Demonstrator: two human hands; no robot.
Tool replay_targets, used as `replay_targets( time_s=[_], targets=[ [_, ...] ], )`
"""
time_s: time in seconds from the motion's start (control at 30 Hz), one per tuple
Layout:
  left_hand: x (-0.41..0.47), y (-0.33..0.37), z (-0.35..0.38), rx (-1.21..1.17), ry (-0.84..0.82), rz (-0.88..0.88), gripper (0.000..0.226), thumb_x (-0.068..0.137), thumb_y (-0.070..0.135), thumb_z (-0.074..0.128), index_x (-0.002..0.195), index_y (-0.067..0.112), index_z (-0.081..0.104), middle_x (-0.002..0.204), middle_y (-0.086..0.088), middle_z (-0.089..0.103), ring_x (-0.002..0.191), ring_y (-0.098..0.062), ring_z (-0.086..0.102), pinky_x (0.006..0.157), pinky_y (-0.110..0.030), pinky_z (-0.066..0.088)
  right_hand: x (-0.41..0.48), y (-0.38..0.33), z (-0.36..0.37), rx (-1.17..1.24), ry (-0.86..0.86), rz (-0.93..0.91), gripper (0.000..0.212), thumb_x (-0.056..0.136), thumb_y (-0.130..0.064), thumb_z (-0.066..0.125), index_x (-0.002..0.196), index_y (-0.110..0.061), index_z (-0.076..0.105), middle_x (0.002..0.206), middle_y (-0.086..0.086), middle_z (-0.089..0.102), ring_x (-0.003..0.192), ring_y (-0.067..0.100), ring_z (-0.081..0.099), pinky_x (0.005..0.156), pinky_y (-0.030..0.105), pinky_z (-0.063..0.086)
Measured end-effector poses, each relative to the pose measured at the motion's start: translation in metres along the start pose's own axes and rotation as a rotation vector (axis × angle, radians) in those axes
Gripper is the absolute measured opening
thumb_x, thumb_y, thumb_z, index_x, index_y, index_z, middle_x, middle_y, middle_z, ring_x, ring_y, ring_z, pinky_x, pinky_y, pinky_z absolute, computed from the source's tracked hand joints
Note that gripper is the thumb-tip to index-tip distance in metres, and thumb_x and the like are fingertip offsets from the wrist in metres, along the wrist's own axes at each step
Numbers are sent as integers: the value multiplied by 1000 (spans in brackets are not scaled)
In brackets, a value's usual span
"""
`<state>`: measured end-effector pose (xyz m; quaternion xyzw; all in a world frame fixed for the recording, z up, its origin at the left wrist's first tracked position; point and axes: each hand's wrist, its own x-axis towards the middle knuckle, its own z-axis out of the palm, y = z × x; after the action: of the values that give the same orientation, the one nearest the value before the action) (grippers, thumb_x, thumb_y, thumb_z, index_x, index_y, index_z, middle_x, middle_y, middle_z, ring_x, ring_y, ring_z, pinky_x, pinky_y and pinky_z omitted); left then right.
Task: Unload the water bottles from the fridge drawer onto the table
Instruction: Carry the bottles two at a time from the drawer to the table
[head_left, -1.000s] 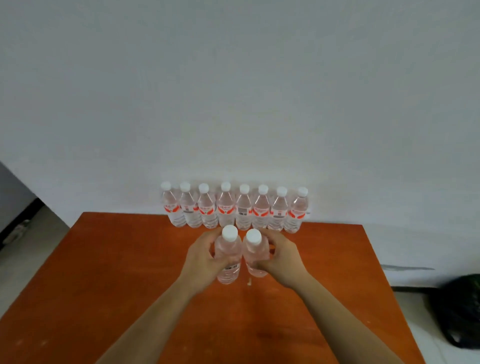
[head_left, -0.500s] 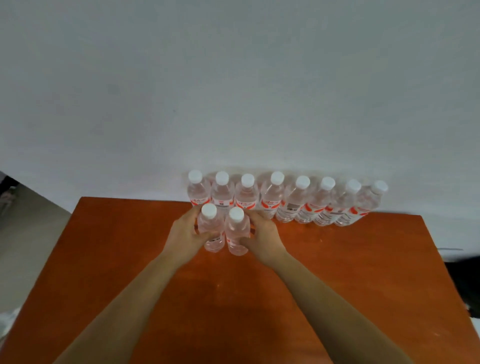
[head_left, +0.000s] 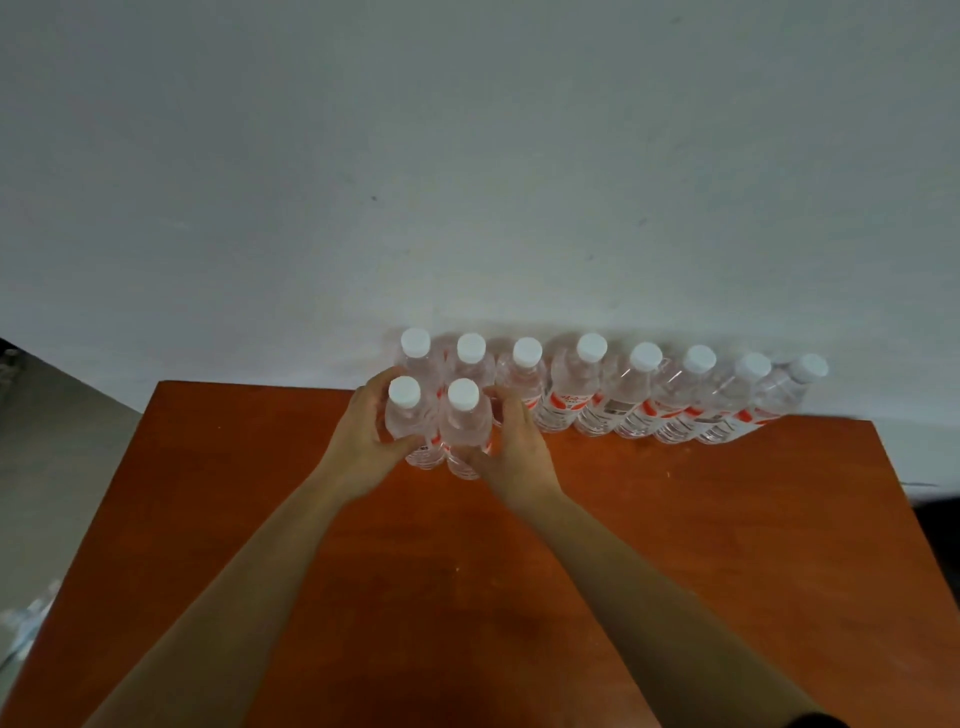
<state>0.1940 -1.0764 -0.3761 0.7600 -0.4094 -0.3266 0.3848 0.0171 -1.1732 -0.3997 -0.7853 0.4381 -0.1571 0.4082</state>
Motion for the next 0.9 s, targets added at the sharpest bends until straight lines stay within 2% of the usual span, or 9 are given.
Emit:
replay_targets(
  time_s=[0.13,0.2,0.27,0.37,0.47,0.6,0.77,0.9],
  targets=[
    [-13,15,1,-83,66,-6,87,80,32,81,148,41,29,156,8,37,139,-16,43,109,-49,43,-8,-8,-15,33,-39,-44,94,80,-32,82,153,-33,23,155,-6,40,139,18,44,108,48,47],
    [-19,33,-1,-107,137,25,80,84,27,78,149,36,30,157,7,34,140,-14,40,110,-43,42,-14,-13,-31,82,-17,-88,86,82,-30,81,150,-37,27,152,-7,43,134,13,48,106,47,49],
    [-24,56,-4,-118,194,89,72,89,21,73,148,31,33,156,5,37,138,-13,40,110,-40,42,-23,-23,-53,173,62,-75,80,87,-32,77,151,-31,30,148,-4,47,128,11,52,104,41,52],
    [-33,94,1,-22,259,180,59,95,29,64,147,33,36,155,6,38,137,-15,42,108,-37,41,-40,-34,-100,256,227,-99,69,93,-39,68,151,-26,33,145,-3,49,128,10,52,102,38,53],
    [-47,137,24,108,269,304,51,101,42,49,148,29,37,155,3,37,139,-19,40,111,-41,38,-71,-29,-156,127,405,-154,58,100,-48,53,151,-30,32,148,-3,45,132,11,46,107,43,48],
    [-77,202,88,359,238,539,60,100,53,26,151,23,34,162,-3,26,150,-22,21,120,-46,22,-145,2,-237,-201,688,-162,53,105,-46,42,152,-23,34,157,3,33,143,20,36,111,44,43],
    [-145,292,209,490,134,826,67,99,60,14,156,25,24,166,-9,7,154,-25,1,123,-52,10,-286,65,-325,-484,946,-3,58,104,-53,33,155,-25,31,166,7,20,154,25,14,122,50,22],
    [-241,354,322,481,-8,991,69,98,64,9,158,31,11,167,-4,-7,152,-18,-14,123,-51,2,-434,121,-382,-621,1115,210,60,104,-53,34,157,-27,26,167,7,15,155,24,6,125,48,12]
  ],
)
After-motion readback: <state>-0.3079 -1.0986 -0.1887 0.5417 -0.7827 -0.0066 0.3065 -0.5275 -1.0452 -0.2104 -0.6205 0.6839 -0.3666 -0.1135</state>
